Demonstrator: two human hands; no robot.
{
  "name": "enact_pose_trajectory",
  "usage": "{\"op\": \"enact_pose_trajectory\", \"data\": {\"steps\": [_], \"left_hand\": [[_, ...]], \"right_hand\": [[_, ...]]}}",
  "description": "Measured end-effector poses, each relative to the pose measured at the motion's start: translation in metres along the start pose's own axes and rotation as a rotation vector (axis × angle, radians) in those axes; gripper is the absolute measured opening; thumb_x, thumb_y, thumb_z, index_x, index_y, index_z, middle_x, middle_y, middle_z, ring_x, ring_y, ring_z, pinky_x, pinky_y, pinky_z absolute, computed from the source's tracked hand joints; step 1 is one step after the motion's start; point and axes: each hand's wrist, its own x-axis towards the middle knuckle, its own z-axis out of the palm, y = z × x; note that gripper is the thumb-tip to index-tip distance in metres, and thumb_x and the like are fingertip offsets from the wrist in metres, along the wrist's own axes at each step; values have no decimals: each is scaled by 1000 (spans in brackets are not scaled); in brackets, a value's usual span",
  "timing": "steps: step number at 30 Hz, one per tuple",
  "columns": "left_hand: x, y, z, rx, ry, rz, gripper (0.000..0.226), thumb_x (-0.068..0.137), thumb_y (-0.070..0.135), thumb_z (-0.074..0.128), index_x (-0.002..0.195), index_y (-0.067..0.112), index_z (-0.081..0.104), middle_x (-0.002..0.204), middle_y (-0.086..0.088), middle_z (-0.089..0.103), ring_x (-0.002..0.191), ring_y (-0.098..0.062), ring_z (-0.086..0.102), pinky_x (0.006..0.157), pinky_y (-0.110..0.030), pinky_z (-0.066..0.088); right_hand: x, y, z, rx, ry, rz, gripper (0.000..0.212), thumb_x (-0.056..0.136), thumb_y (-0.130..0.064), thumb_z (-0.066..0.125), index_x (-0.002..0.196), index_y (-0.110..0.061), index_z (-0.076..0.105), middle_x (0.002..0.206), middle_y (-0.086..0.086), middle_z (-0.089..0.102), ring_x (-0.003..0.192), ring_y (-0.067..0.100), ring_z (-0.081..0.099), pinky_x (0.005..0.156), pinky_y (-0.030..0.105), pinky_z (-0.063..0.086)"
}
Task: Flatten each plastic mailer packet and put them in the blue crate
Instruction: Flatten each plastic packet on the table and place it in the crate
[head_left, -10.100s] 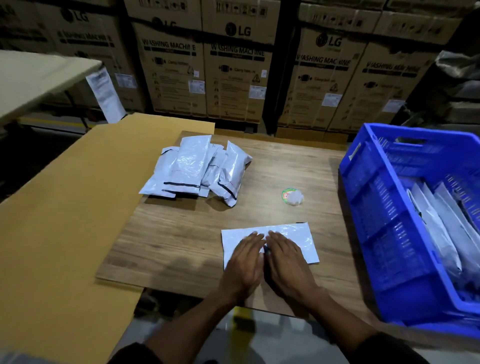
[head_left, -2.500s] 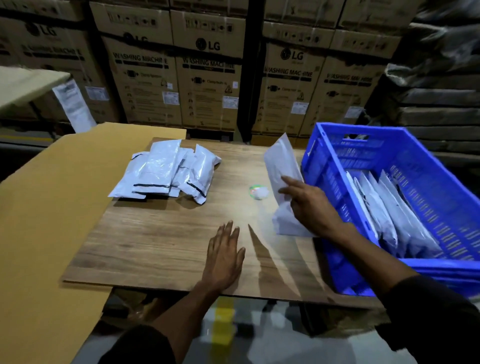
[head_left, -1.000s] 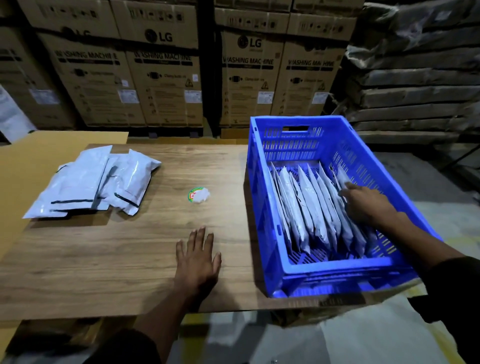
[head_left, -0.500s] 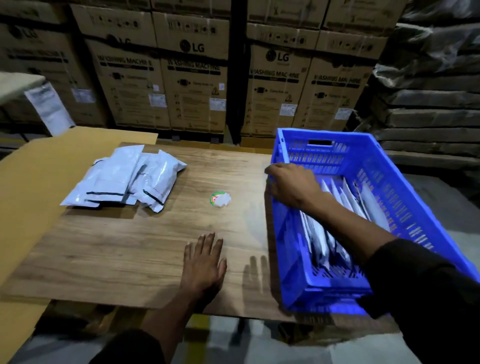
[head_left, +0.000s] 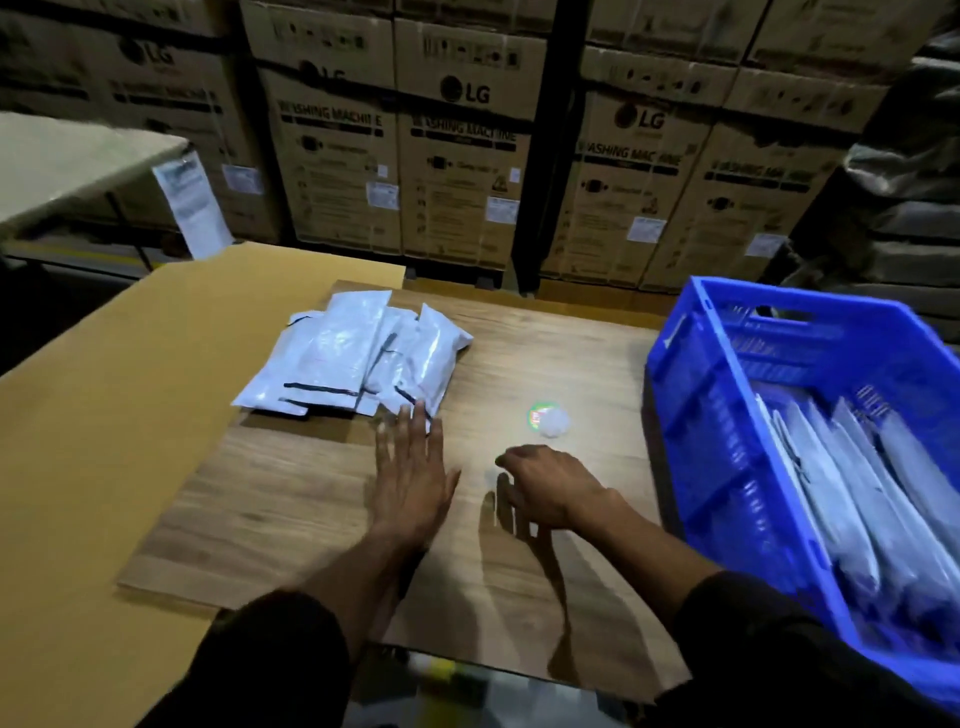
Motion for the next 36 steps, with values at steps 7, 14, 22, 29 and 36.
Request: {"op": "enact_pose_trajectory", "data": {"steps": [7,14,22,29,36], "left_hand": [[74,-28,14,-14,-61,-149,97,94,52,57,159,2,6,166,-24,5,153,-40,5,122,-56,12],[74,-32,16,-163,-90,-104,84,75,28,80,147,4,44,115,-14,63,104,-32,61,90,-48,46],[25,-18,-4,-560,-166,33,61,88,32,58,146,23,43,138,1,55,126,-25,49,103,-42,31],[-14,-13,-26,-631,-380,126,65,74,42,52,137,27,55,133,2,57,128,-20,43,95,-28,25],[-44,-7,-54,-462,-429,147,69,74,43,48,141,29,49,136,2,55,131,-23,43,101,-39,33]], "right_hand": [[18,-18,24,44,68,36,25,93,-26,45,112,-13,55,113,5,60,108,32,55,76,45,51],[14,-12,21,98,70,104,29,95,-28,46,119,-14,54,121,3,59,114,31,54,81,45,51],[-7,-3,12,140,165,103,43,97,-32,47,138,-16,48,142,6,51,130,32,46,95,48,48],[-42,9,17,-138,321,24,57,95,-52,34,132,-16,59,149,9,48,144,31,36,110,57,35],[-66,12,43,-31,58,46,73,97,-62,32,157,-24,15,167,2,5,153,29,2,117,59,8]]}}
